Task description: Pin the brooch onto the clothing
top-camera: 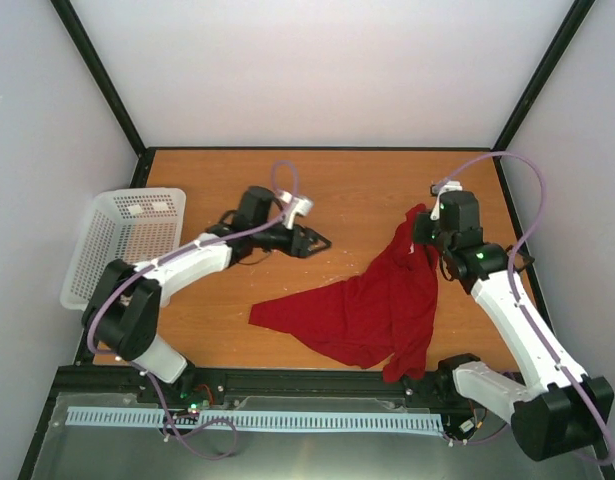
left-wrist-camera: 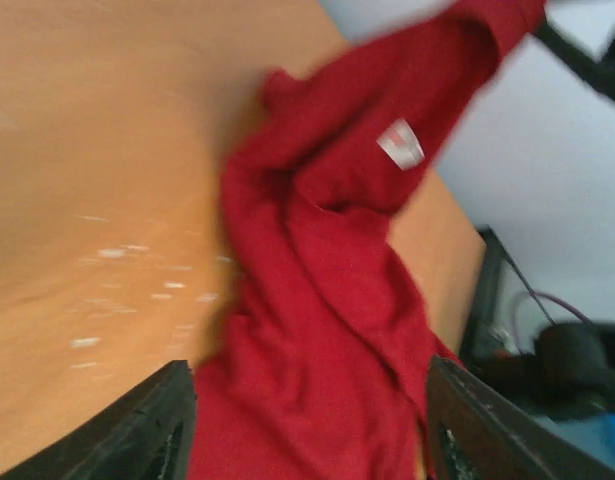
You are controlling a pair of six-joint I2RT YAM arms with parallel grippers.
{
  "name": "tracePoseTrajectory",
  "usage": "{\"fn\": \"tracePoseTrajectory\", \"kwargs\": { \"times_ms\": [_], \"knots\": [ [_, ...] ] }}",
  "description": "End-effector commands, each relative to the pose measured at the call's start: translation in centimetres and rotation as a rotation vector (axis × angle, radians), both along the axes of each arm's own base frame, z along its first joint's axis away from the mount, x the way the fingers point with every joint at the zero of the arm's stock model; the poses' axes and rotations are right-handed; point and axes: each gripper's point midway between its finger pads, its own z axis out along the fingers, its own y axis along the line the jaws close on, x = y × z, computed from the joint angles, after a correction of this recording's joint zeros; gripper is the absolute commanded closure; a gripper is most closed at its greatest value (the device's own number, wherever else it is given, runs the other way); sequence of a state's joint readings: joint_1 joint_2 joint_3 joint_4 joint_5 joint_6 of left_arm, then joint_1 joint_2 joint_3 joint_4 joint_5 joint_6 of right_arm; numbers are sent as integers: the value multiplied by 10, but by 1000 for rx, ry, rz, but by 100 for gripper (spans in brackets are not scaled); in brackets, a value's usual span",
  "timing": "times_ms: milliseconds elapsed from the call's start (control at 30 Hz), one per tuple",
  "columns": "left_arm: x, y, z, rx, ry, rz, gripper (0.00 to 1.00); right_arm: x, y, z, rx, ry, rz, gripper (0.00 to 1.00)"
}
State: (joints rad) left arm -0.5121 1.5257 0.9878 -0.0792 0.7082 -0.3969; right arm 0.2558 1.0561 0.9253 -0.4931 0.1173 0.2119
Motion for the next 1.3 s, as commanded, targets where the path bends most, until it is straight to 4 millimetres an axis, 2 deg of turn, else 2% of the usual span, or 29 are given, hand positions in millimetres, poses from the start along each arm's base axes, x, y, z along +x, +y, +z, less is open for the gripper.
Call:
{"fn": "tracePoseTrajectory", "kwargs": {
  "times_ms": [0,100,200,300,433,633,733,800,933,1033,1167,1267],
  "knots": [
    [-42,-70,23,-151,-77,-263,35,-5,2,51,98,-150,-6,98],
    [-62,-106,17,-193,-91,-347,33,-13,3,86,151,-210,0,97],
    [-71,-129,9,-211,-93,-370,33,-25,7,135,218,-300,28,98],
    [-75,-136,8,-244,-98,-359,31,-36,7,169,260,-367,42,97],
    [-77,-137,17,-313,-133,-367,25,-47,10,194,300,-418,69,97],
    [-87,-148,29,-400,-139,-434,28,-51,9,206,312,-449,72,97],
    [-97,-157,31,-423,-111,-487,40,-50,10,209,316,-454,76,97],
    [-106,-162,33,-436,-113,-510,44,-48,11,210,317,-455,78,97],
    [-104,-170,19,-395,-84,-493,43,-49,11,214,317,-464,80,97],
    [-100,-170,11,-370,-90,-463,38,-51,9,216,311,-471,73,97],
    [-84,-167,-8,-279,-87,-347,33,-51,8,216,306,-473,72,97],
    [-77,-165,-15,-242,-90,-306,28,-52,9,217,309,-473,79,97]
  ]
}}
